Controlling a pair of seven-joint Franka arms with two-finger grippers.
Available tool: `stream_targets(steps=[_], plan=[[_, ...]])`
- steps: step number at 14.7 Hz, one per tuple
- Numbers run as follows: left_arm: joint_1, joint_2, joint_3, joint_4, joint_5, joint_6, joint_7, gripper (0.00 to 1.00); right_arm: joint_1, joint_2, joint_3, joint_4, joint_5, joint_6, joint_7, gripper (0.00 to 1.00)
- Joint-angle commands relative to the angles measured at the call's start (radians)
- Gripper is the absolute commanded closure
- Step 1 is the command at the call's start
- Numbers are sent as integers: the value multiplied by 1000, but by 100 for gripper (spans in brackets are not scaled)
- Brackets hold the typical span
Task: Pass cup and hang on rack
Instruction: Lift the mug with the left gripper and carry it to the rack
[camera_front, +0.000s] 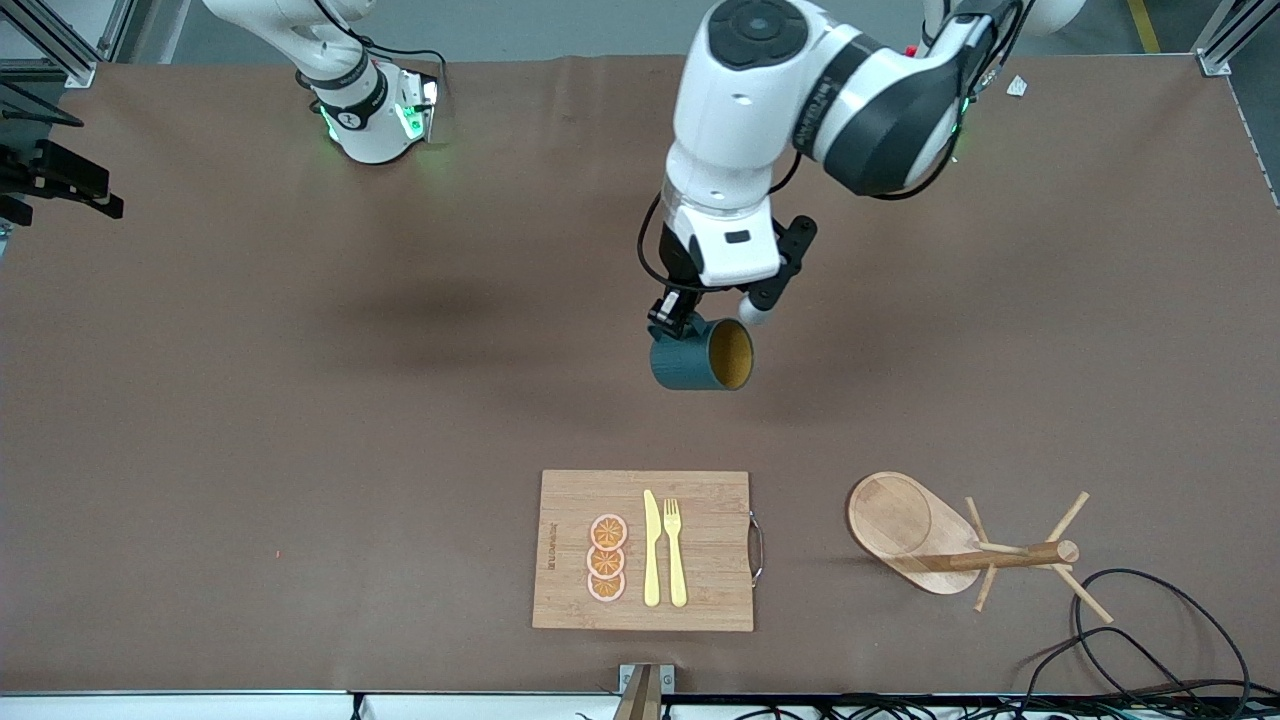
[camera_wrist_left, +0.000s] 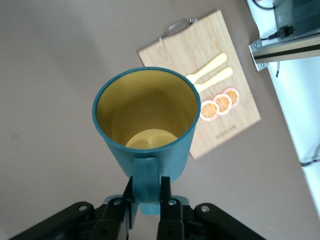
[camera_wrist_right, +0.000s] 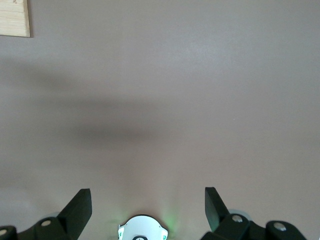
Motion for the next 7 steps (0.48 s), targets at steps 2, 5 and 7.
stream_targets(steps=[2, 5, 7], plan=[[77, -49, -7, -25, -146, 23, 32, 100, -6, -8, 4, 2, -15, -11, -12, 0], [116, -49, -6, -25, -231, 47, 65, 100, -6, -8, 4, 0, -15, -11, -13, 0], [133, -49, -3, -25, -286, 77, 65, 100, -6, -8, 4, 2, -15, -9, -13, 0]])
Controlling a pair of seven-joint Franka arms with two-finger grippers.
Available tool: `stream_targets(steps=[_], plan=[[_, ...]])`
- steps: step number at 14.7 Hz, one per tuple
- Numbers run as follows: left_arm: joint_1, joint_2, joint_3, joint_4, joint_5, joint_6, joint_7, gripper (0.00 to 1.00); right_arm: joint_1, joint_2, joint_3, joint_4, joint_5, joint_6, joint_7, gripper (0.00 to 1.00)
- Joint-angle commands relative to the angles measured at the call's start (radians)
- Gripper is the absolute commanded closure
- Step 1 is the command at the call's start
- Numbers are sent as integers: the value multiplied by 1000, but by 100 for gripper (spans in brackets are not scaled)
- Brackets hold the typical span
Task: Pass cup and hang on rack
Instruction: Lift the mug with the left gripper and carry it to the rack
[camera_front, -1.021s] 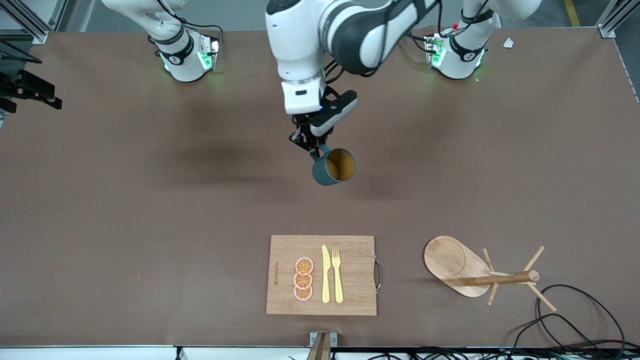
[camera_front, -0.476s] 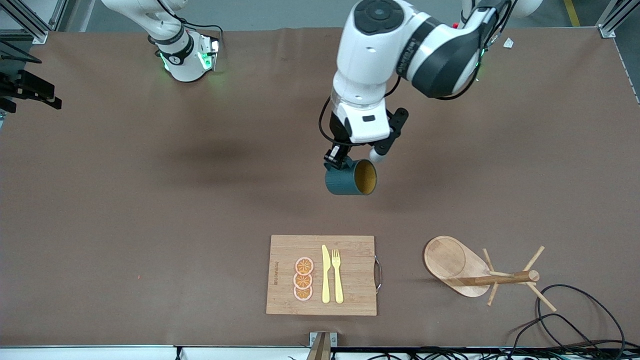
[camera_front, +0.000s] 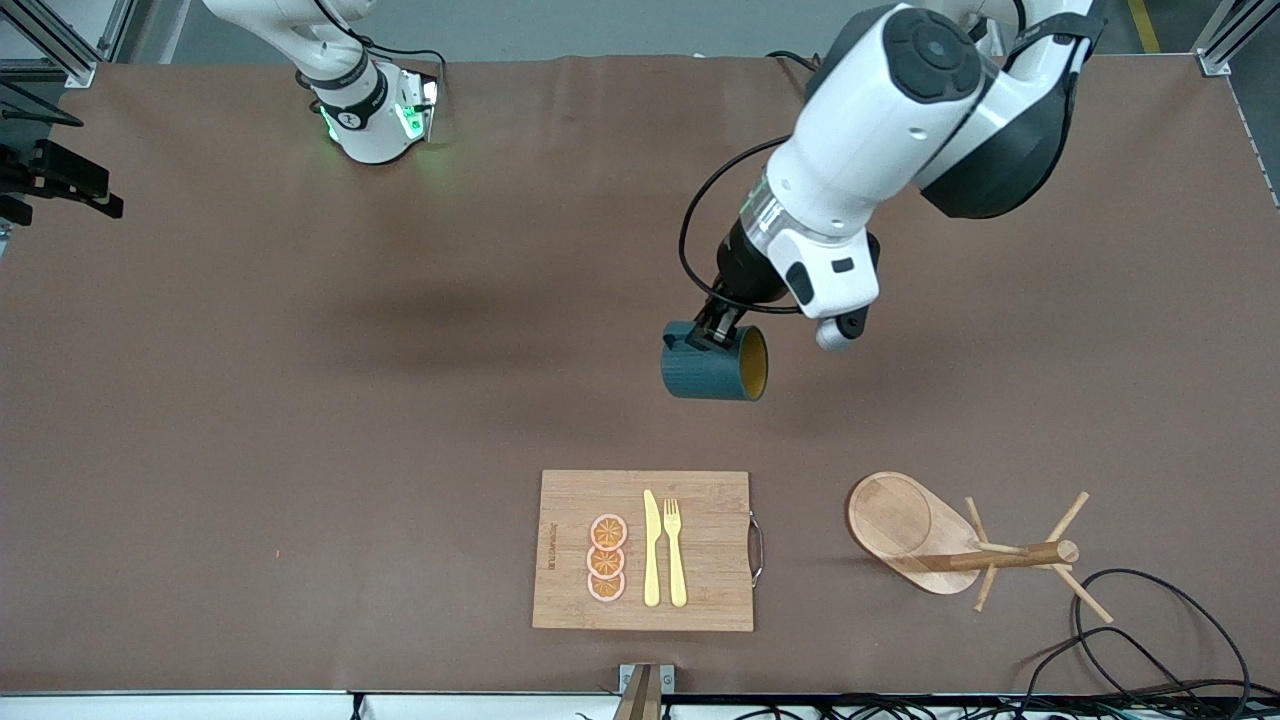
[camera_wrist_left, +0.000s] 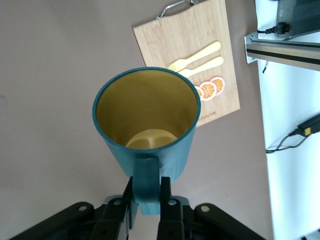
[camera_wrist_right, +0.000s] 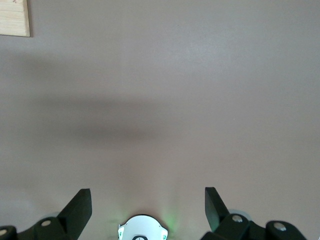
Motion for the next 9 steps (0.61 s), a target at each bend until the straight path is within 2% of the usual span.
stream_targets(steps=[1, 4, 9], plan=[[36, -16, -2, -21, -86, 54, 10, 100, -6, -8, 6, 0, -15, -8, -13, 0], [76, -5, -2, -23, -216, 81, 45, 100, -4, -8, 6, 0, -15, -8, -13, 0], [191, 15, 1, -29, -525, 81, 189, 100, -4, -8, 6, 2, -15, -8, -11, 0]])
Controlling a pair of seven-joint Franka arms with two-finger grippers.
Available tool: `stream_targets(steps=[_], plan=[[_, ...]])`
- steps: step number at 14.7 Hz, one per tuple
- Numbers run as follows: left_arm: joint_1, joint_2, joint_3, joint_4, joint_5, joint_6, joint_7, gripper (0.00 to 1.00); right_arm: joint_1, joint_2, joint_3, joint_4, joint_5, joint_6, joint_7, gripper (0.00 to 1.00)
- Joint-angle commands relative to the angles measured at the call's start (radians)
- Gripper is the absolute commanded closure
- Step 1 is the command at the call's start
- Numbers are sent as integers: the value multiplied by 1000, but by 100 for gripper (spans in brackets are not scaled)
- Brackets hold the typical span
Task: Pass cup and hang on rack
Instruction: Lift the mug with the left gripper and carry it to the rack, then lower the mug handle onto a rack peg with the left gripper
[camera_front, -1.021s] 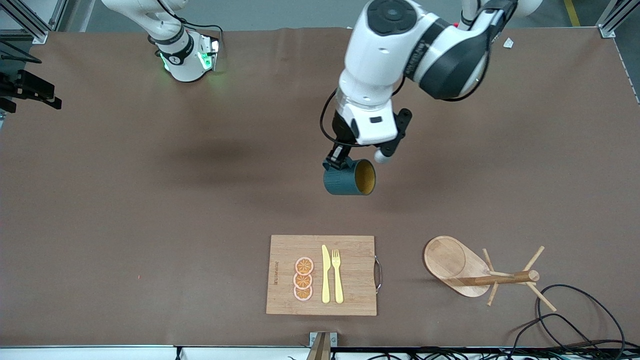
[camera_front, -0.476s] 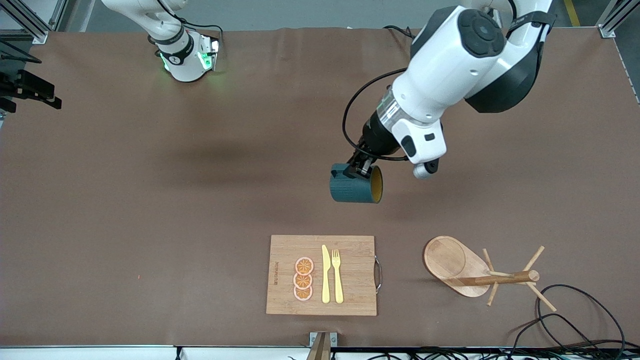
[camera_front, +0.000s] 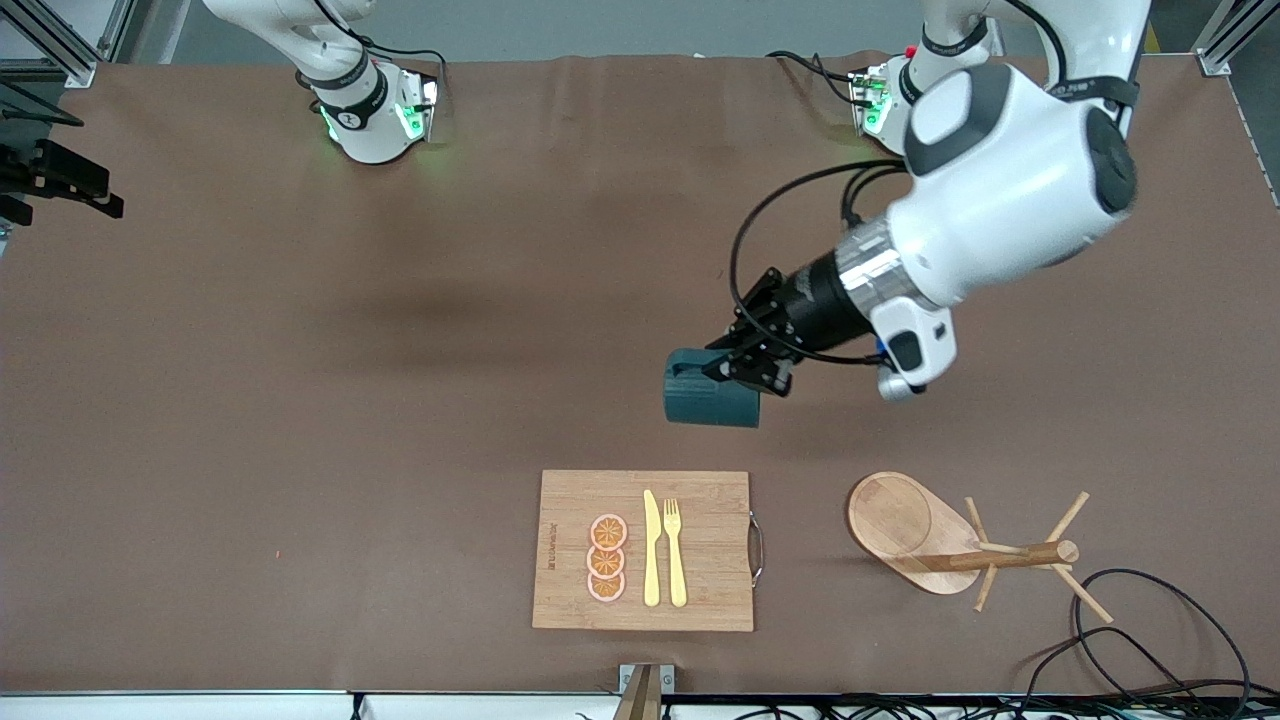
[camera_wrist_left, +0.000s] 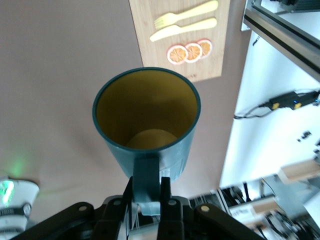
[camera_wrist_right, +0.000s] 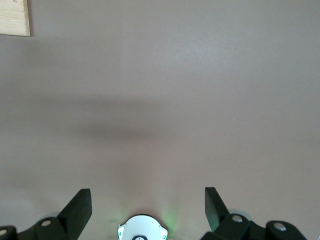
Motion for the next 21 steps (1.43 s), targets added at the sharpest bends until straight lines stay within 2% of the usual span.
stream_targets(steps=[1, 11, 15, 21], plan=[[56, -2, -5, -14, -117, 12, 68, 100, -4, -8, 5, 2, -15, -8, -11, 0], [213, 26, -8, -14, -130, -65, 154, 100, -3, -8, 5, -3, -15, -9, -10, 0], [280, 52, -8, -14, -220, -82, 176, 100, -1, -8, 7, -3, -13, -11, -10, 0], [332, 80, -6, -15, -231, -117, 246, 100, 2, -8, 9, -1, -12, -11, -8, 0]])
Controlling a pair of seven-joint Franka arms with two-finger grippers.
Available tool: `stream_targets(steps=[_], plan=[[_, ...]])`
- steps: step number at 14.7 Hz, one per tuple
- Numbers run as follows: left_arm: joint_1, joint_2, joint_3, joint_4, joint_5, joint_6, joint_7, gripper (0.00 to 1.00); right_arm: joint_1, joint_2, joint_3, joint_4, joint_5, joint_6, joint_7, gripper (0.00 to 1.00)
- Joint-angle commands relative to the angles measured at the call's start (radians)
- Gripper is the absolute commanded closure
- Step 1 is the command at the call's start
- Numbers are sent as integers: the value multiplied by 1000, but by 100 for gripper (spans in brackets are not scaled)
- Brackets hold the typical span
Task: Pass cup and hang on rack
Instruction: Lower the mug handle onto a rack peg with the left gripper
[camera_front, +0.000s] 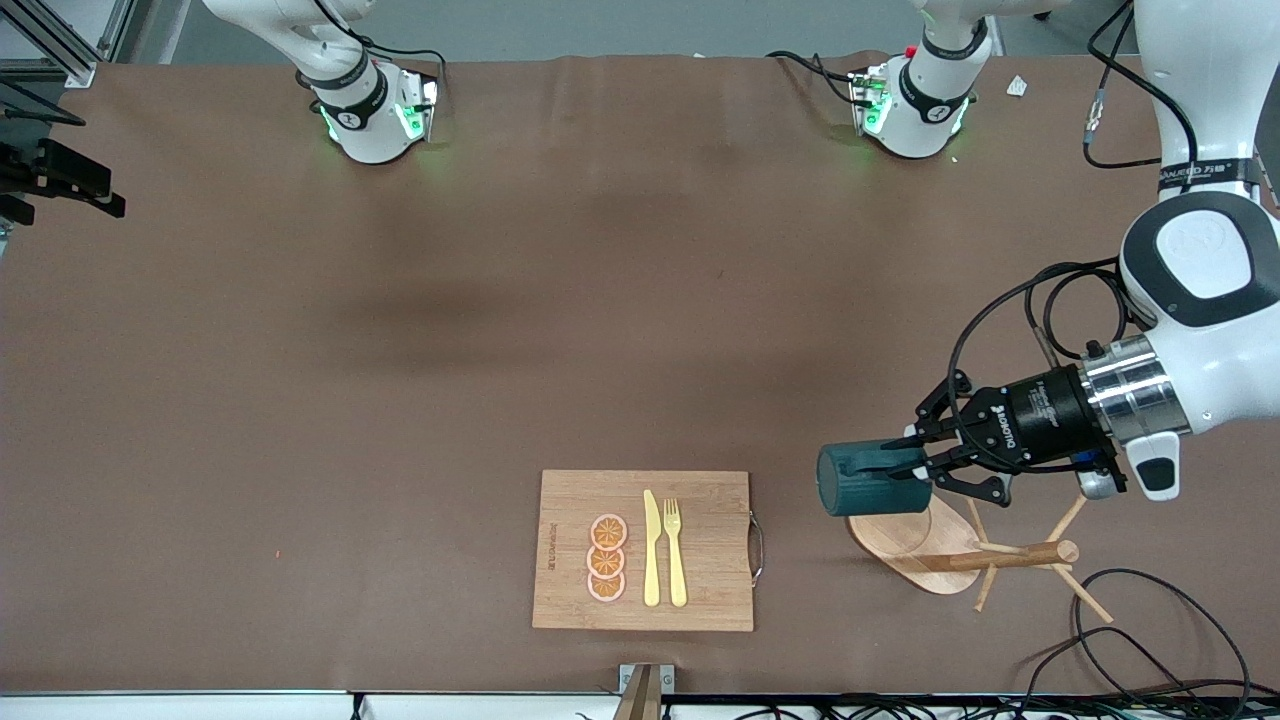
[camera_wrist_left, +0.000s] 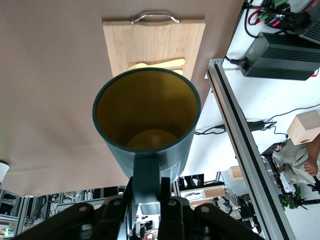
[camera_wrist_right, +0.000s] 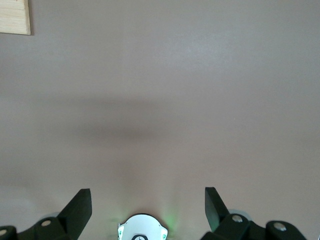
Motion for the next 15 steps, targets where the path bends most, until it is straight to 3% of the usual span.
stream_targets(steps=[1, 5, 9, 15], plan=[[31, 10, -6, 2, -27, -35, 49, 100, 1, -8, 5, -1, -12, -8, -8, 0], [64, 36, -6, 2, -22, -64, 74, 100, 3, -9, 8, 0, -10, -8, -5, 0], [109, 72, -9, 6, -28, -106, 217, 100, 3, -9, 8, 0, -9, -9, -6, 0], [158, 106, -8, 9, -111, -138, 381, 100, 3, -9, 10, -1, -9, -9, -6, 0]])
